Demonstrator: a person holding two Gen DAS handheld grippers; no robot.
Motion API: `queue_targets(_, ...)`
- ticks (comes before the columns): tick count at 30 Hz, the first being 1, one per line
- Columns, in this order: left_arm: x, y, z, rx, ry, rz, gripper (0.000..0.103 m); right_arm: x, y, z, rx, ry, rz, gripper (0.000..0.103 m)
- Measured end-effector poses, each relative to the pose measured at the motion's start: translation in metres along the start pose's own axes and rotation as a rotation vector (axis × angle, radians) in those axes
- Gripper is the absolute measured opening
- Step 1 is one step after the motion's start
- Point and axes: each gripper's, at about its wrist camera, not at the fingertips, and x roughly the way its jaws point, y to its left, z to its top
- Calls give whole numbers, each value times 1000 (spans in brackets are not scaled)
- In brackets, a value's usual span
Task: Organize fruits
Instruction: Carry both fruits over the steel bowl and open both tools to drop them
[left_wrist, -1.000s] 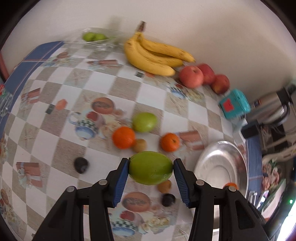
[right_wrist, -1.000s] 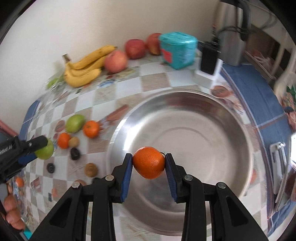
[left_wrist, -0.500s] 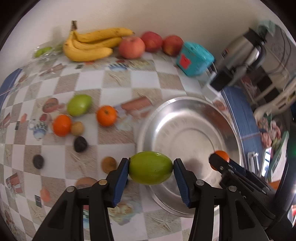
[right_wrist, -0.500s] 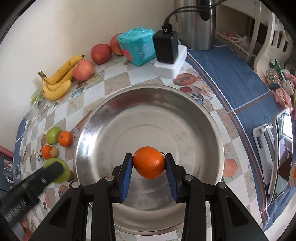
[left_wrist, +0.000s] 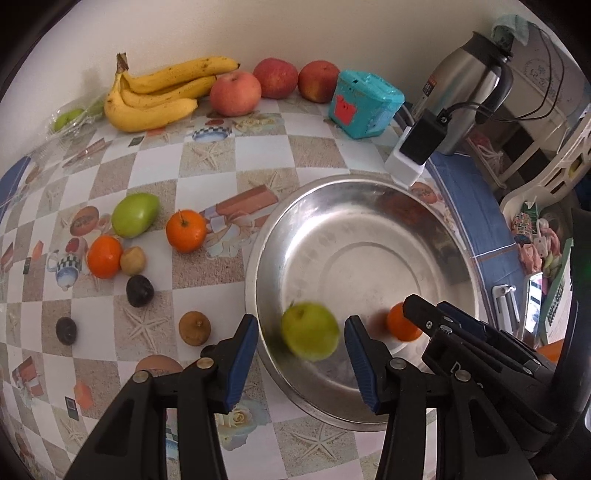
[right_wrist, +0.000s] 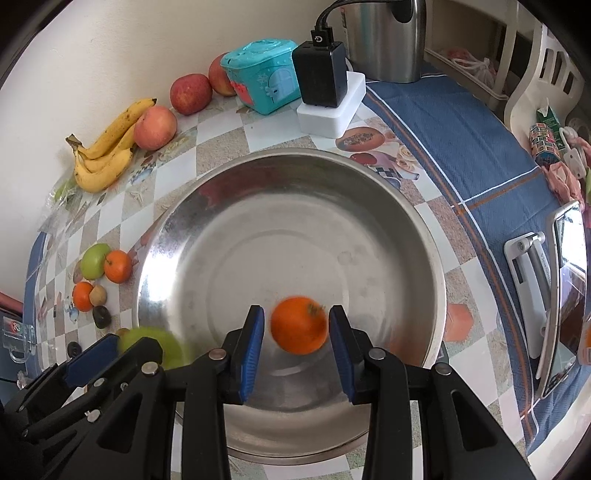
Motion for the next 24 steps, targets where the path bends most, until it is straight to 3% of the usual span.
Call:
queue_targets(9,-2,7,2,-30,3,20,53,-8,3,3,-4,-29,6,38)
queue_targets(24,-13,89,11,-273,15,113,61,-12,27,-1,-72,-24,29,37)
